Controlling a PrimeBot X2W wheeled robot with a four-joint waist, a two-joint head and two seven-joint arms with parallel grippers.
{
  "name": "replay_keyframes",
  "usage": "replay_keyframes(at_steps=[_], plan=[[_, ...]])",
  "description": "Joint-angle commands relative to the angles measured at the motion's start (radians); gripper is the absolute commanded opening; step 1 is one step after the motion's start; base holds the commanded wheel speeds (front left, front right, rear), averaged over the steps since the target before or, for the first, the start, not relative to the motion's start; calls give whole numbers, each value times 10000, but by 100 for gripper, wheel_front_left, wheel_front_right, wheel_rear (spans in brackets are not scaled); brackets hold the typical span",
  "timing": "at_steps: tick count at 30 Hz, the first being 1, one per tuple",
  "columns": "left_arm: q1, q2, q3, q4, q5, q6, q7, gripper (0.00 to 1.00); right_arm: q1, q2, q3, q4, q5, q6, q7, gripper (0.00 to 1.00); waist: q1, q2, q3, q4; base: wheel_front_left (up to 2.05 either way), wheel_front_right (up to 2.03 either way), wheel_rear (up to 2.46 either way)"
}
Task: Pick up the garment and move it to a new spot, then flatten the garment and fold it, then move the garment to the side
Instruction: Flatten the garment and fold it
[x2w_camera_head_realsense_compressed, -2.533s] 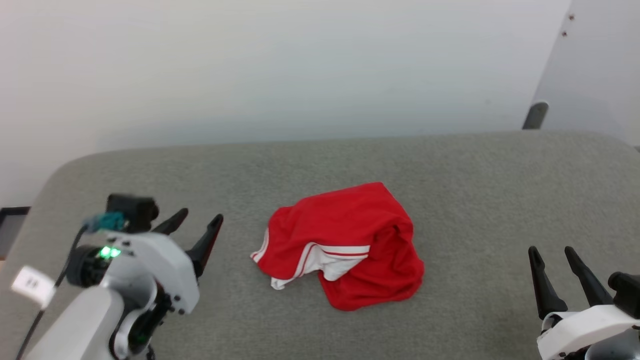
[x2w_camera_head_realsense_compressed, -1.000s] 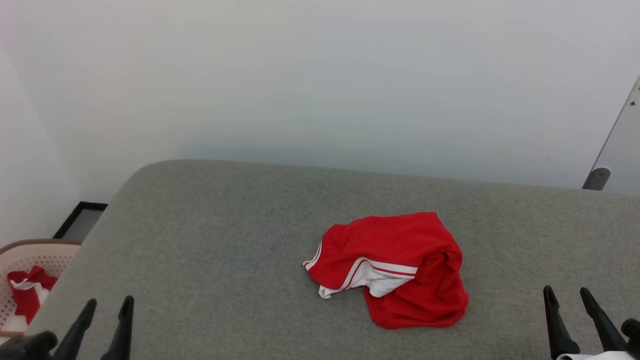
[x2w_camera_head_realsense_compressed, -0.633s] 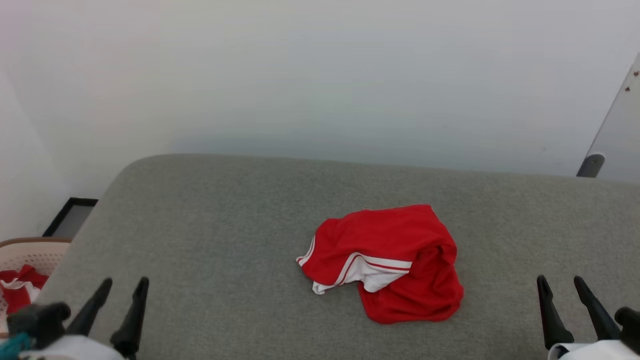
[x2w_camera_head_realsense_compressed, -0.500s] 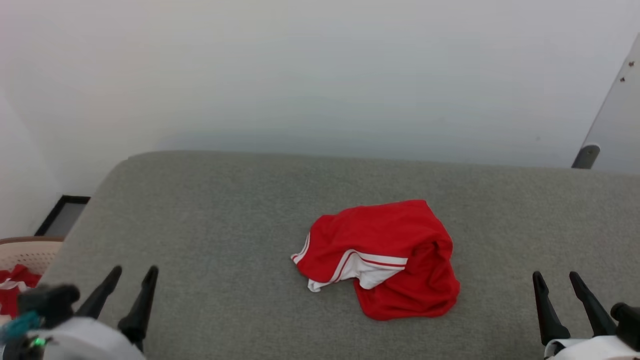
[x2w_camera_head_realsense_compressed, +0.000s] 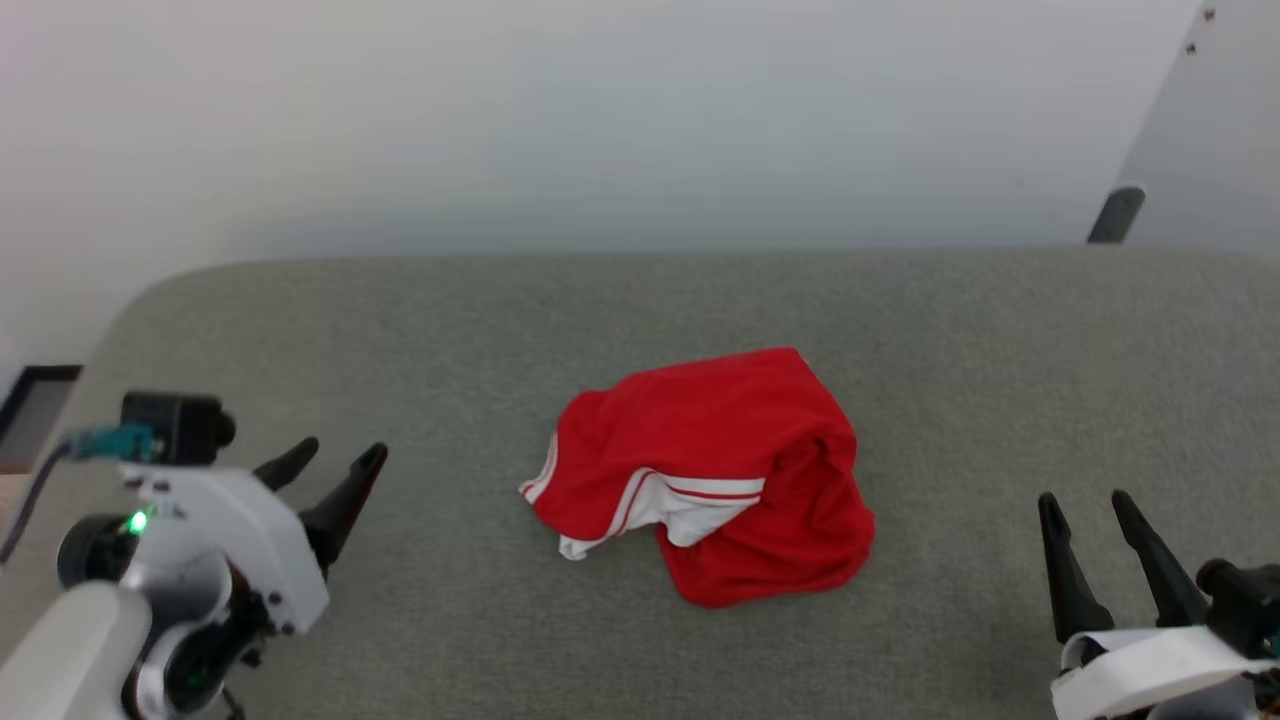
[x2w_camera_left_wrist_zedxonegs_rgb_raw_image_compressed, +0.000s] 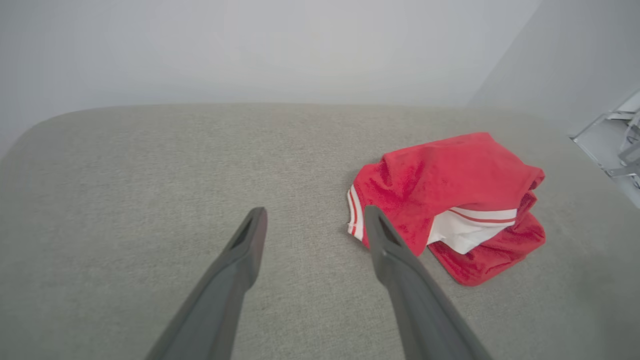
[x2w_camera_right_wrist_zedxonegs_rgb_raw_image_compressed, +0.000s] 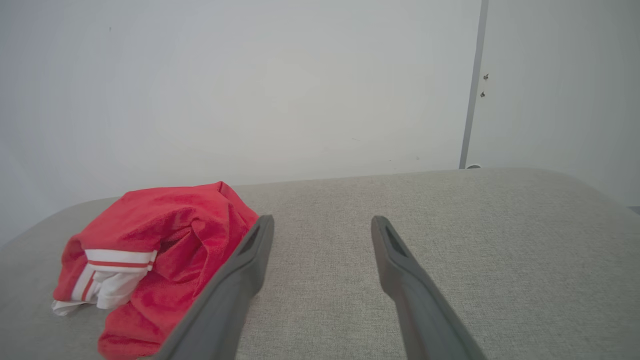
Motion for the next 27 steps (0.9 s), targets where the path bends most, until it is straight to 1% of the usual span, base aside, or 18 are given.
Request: replay_keyframes(at_steps=[1, 5, 11, 13, 16, 21, 23, 27], plan=[[-390, -67, -105, 128, -114, -26, 365, 100, -237, 36, 69, -3, -69, 4, -61, 100, 0, 0, 555, -467, 0, 0, 0], [-1217, -211, -443, 564, -287, -43, 1344, 100, -531, 61, 207, 32, -66, 4, -141, 100, 0, 0, 1058, -782, 0, 0, 0], [-2213, -481, -860, 1555, -425, -50, 2441, 100, -969, 102, 379, 80, -62, 4, -264, 100, 0, 0, 1696, -1252, 0, 0, 0], [-2430, -485, -1013, 1898, -374, -38, 2770, 100, -1077, 112, 413, 92, -44, 4, -283, 100, 0, 0, 1870, -1378, 0, 0, 0], [-2729, -631, -1142, 2369, -483, -18, 3143, 100, -1237, 148, 437, 123, -28, 4, -352, 100, 0, 0, 2123, -1535, 0, 0, 0], [-3065, -818, -1306, 3106, -656, 168, 3842, 100, -1423, 206, 469, 161, -11, 4, -423, 100, 0, 0, 2475, -1701, 0, 0, 0], [-3206, -844, -1333, 3311, -700, 260, 4030, 100, -1495, 217, 440, 158, -16, 4, -456, 100, 0, 0, 2581, -1722, 0, 0, 0], [-3412, -1103, -1246, 3630, -966, 322, 4245, 100, -1572, 238, 400, 189, -29, 4, -471, 100, 0, 0, 2743, -1730, 0, 0, 0]])
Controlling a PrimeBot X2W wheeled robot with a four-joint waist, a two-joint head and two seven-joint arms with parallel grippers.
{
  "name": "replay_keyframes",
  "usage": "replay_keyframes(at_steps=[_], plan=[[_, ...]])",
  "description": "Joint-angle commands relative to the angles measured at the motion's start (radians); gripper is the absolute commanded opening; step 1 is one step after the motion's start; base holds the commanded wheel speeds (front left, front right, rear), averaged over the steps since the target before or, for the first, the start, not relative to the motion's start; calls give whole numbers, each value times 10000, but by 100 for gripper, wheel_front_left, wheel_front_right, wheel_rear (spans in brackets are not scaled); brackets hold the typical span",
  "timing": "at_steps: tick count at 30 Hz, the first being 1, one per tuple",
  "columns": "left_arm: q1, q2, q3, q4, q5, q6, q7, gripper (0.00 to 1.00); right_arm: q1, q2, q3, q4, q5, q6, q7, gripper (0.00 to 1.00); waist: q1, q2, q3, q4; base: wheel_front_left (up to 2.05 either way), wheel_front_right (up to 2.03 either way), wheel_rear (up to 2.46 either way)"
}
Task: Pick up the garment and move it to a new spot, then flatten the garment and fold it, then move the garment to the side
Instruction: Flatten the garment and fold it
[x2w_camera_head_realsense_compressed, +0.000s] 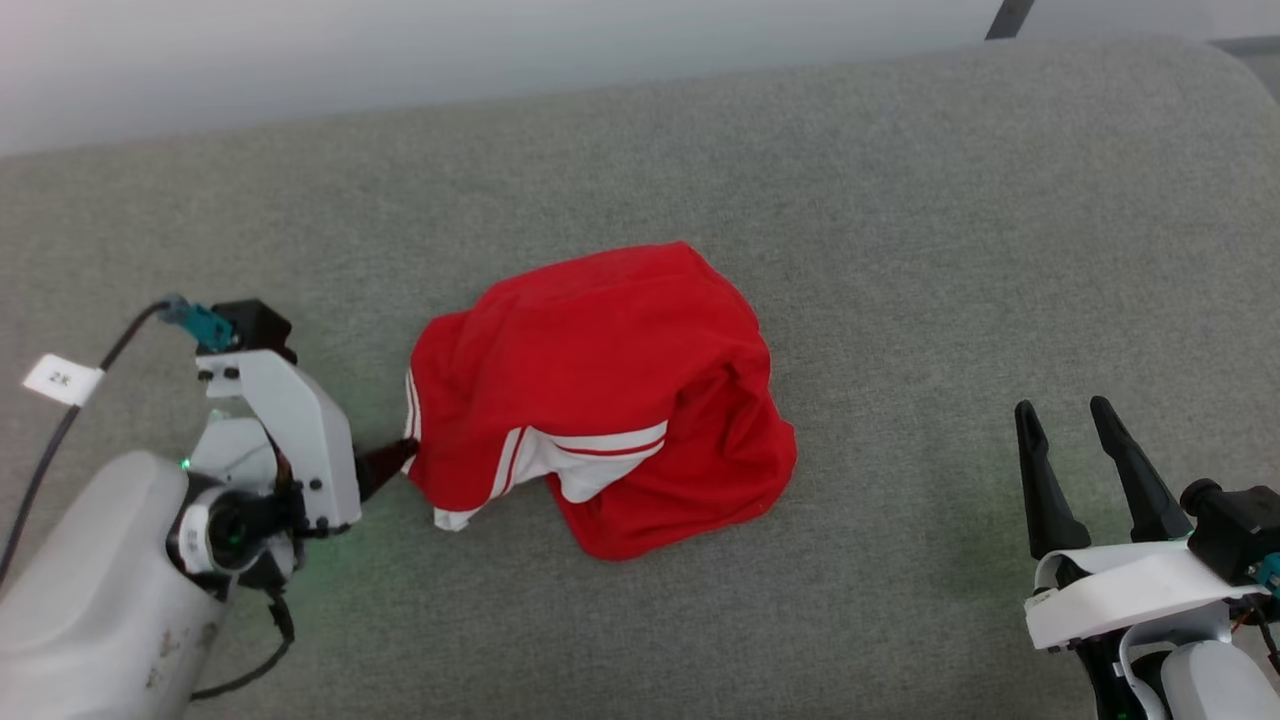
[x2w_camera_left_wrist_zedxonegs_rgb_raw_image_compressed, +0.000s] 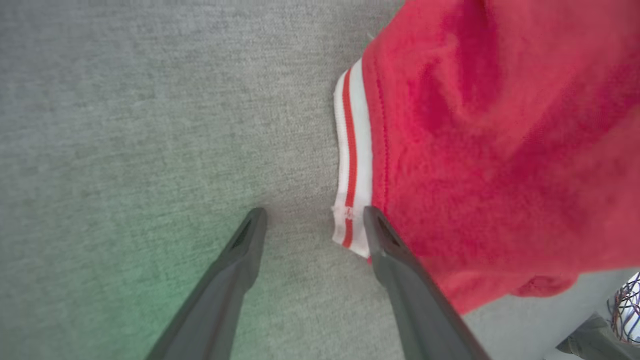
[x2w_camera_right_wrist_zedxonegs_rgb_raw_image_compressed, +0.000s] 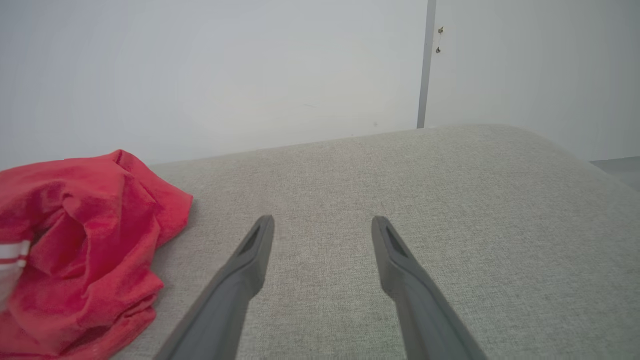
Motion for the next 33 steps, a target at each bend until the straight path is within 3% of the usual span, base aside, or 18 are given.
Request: replay_keyframes(at_steps=[1, 13, 14, 15, 16, 17, 33], plan=[[-103, -157, 18, 179, -153, 49, 116, 100, -152, 42, -13, 24, -40, 4, -51, 100, 0, 0, 183, -77, 0, 0, 0], [-155, -659, -207, 957, -612, 845, 1382, 100, -329, 59, 48, 163, -122, 4, -106, 100, 0, 0, 253, -11, 0, 0, 0], [-153, -677, -199, 936, -671, 912, 1462, 80, -329, 48, 37, 166, -123, 4, -107, 100, 0, 0, 243, 5, 0, 0, 0], [-158, -703, -149, 915, -729, 1024, 1532, 49, -328, 44, 24, 171, -128, 4, -103, 100, 0, 0, 229, 22, 0, 0, 0], [-160, -737, -127, 879, -779, 1087, 1606, 31, -325, 46, 12, 173, -136, 4, -105, 100, 0, 0, 216, 39, 0, 0, 0], [-143, -764, -129, 859, -825, 1163, 1695, 0, -324, 53, 11, 174, -143, 4, -108, 100, 0, 0, 202, 55, 0, 0, 0], [-641, -799, 149, -171, -998, 956, 1482, 0, -47, 24, -29, 245, -169, 4, -123, 100, 0, 0, -300, 302, 0, 0, 0]])
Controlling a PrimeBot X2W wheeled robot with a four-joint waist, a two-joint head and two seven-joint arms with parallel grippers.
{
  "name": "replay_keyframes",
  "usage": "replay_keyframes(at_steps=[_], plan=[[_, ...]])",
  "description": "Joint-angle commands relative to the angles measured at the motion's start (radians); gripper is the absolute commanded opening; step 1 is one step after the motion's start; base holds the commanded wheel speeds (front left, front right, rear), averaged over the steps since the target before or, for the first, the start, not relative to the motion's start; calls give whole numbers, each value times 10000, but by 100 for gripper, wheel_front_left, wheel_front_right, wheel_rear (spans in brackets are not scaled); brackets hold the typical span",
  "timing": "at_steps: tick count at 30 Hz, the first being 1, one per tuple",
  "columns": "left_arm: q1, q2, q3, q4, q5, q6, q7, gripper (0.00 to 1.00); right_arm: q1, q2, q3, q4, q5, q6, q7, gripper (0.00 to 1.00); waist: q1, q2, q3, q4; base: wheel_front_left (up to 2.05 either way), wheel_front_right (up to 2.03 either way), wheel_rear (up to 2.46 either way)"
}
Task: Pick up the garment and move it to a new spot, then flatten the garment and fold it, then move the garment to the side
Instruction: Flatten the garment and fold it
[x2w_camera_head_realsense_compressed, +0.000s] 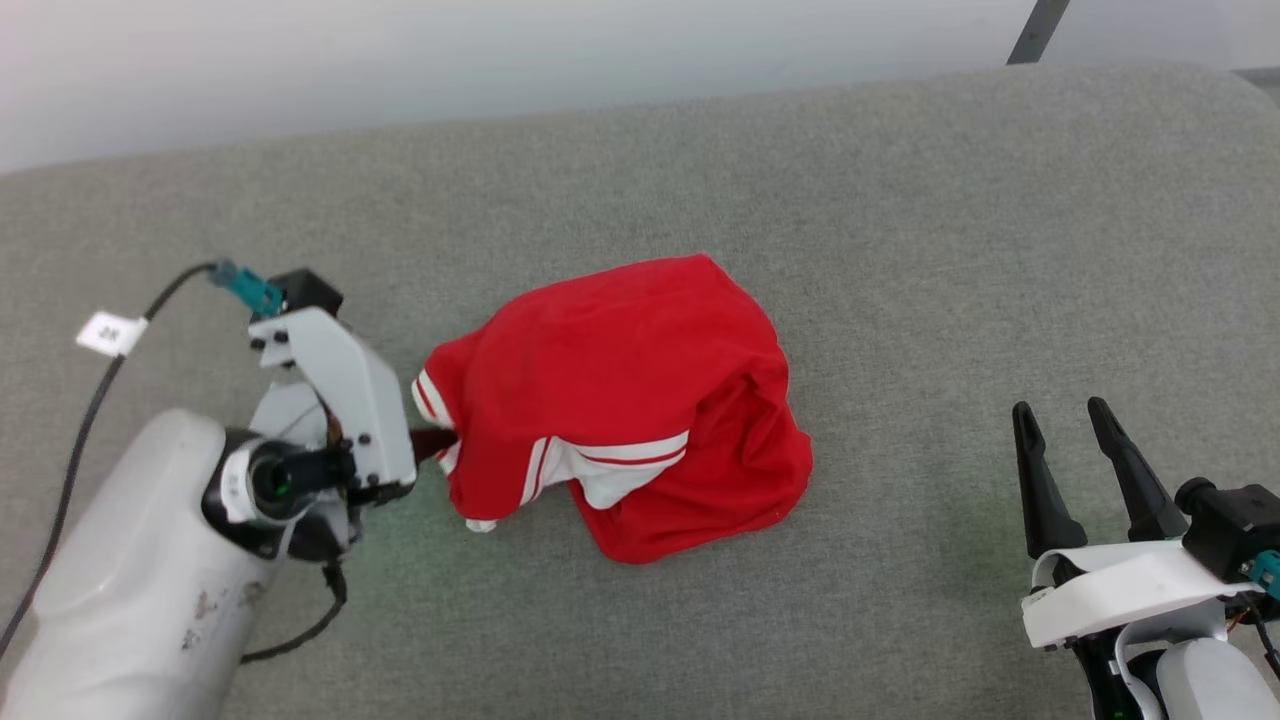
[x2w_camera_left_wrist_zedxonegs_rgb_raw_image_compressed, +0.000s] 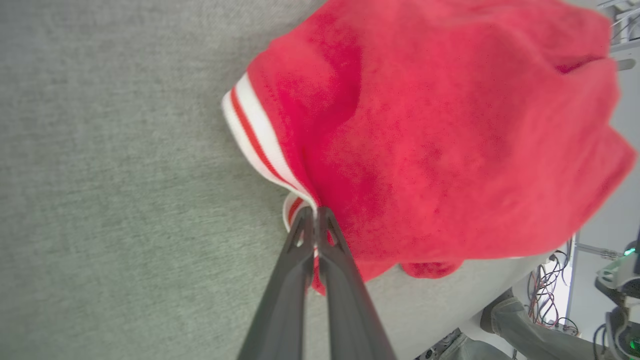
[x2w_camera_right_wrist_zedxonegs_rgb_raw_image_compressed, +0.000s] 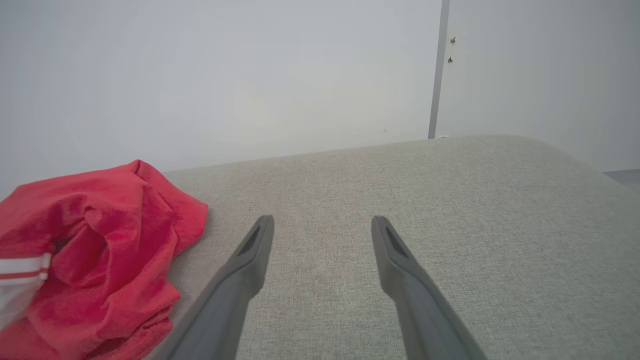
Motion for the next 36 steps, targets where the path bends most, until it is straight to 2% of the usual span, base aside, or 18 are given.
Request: replay_keyframes(at_steps=[1, 10, 17, 23, 32, 33, 35, 36], plan=[[-120, -83, 95, -166, -142, -74, -19, 0, 115, -25, 12, -1, -72, 4, -54, 100, 0, -1, -143, 45, 0, 0, 0], [-618, -579, 42, -1353, -520, -216, 327, 0, 311, -31, 125, 79, -4, 4, -49, 100, 0, -1, -562, 31, 0, 0, 0], [-1121, -1476, -113, -1995, -937, -545, 425, 0, 258, 43, 237, 100, 76, 4, -50, 100, 0, -1, -617, -233, 0, 0, 0], [-1266, -1906, -542, -1816, -754, -794, 391, 0, 55, 174, 231, 19, 128, 4, -52, 100, 0, -1, -335, -630, 0, 0, 0], [-930, -1987, -1430, -937, -87, -1372, 287, 0, -93, 367, 154, -97, 48, 4, -53, 100, 0, -1, -53, -968, 0, 0, 0], [-940, -1998, -1451, -856, -79, -1425, 251, 15, -114, 376, 135, -111, 27, 4, -53, 100, 0, -1, -52, -963, 0, 0, 0], [-1050, -1957, -1444, -798, 15, -1521, 123, 56, -126, 395, 117, -133, -8, 4, -53, 100, 0, -1, -78, -933, 0, 0, 0], [-1099, -1933, -1412, -786, 19, -1567, 68, 97, -120, 398, 105, -139, -19, 4, -53, 100, 0, -1, -107, -907, 0, 0, 0]])
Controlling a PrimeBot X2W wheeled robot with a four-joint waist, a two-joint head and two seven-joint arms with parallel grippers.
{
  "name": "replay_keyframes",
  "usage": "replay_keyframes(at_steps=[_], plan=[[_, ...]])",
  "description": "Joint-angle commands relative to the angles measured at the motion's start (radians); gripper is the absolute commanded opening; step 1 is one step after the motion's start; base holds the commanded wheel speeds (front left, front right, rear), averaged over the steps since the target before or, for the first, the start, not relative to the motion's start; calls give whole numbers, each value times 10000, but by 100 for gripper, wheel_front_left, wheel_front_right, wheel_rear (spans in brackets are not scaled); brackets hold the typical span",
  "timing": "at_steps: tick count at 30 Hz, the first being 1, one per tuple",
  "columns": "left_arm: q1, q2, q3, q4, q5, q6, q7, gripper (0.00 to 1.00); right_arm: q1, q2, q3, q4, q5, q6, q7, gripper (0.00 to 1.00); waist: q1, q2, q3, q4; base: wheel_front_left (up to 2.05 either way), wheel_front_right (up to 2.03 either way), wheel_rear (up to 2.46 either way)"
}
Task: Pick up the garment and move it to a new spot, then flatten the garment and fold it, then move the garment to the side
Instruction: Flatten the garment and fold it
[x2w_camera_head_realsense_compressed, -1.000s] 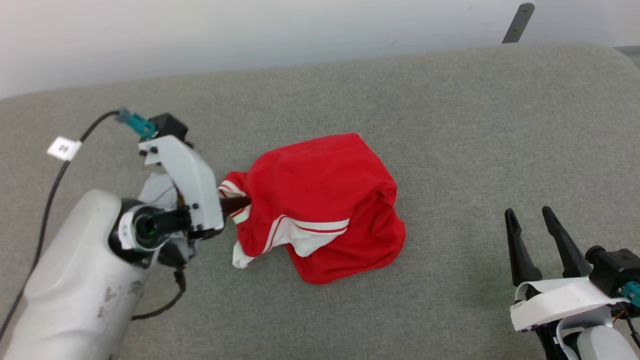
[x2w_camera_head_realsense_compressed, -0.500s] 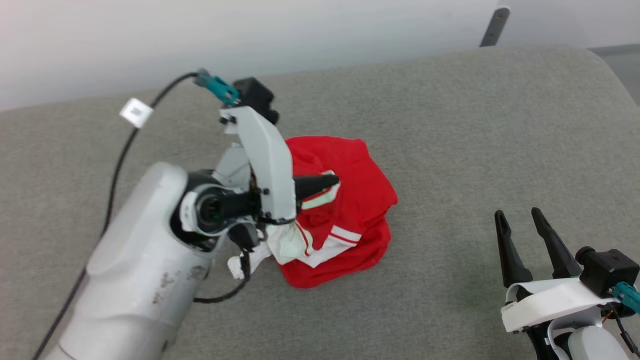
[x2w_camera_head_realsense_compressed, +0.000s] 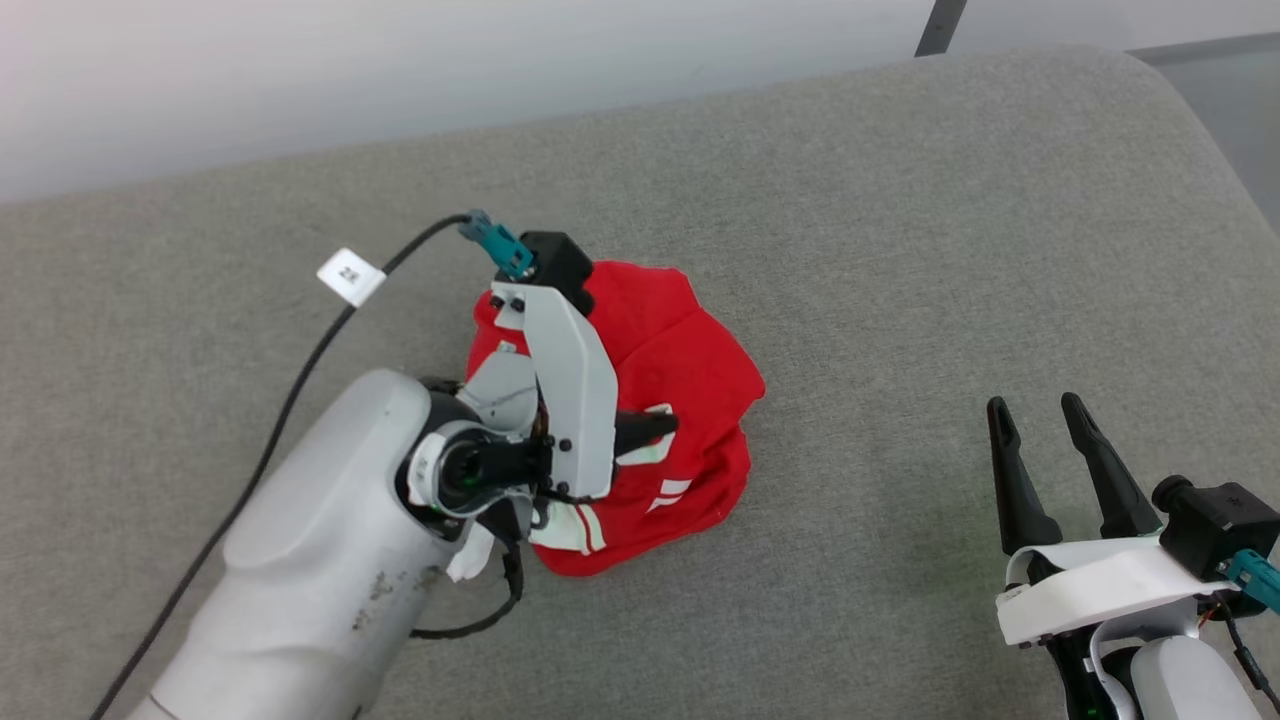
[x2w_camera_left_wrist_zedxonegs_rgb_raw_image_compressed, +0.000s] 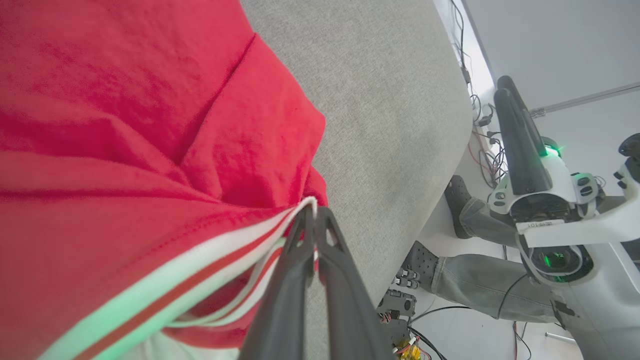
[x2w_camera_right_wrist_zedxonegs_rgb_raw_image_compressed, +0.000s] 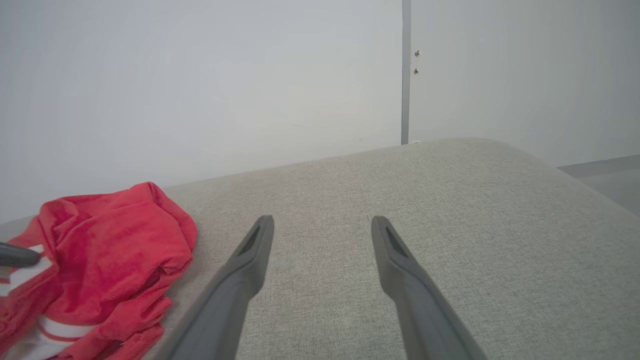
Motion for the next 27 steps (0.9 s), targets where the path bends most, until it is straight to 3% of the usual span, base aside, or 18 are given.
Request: replay_keyframes(at_steps=[1, 7, 20, 27], plan=[[-96, 49, 68, -15, 25, -86, -63, 100, -81, 8, -37, -27, -98, 4, -42, 100, 0, 0, -79, 74, 0, 0, 0], [-123, 427, 233, -577, -81, -86, 96, 100, 118, -62, -82, -62, -178, 4, -42, 100, 0, 0, -354, 346, 0, 0, 0], [1073, 1845, 764, -1834, -53, 607, 160, 100, 444, -192, -19, -107, -153, 4, -42, 100, 0, 0, -816, 813, 0, 0, 0], [1827, 2059, 593, -1515, -64, 733, 208, 100, 394, -285, 35, -180, -101, 4, -41, 100, 0, 0, -762, 857, 0, 0, 0]])
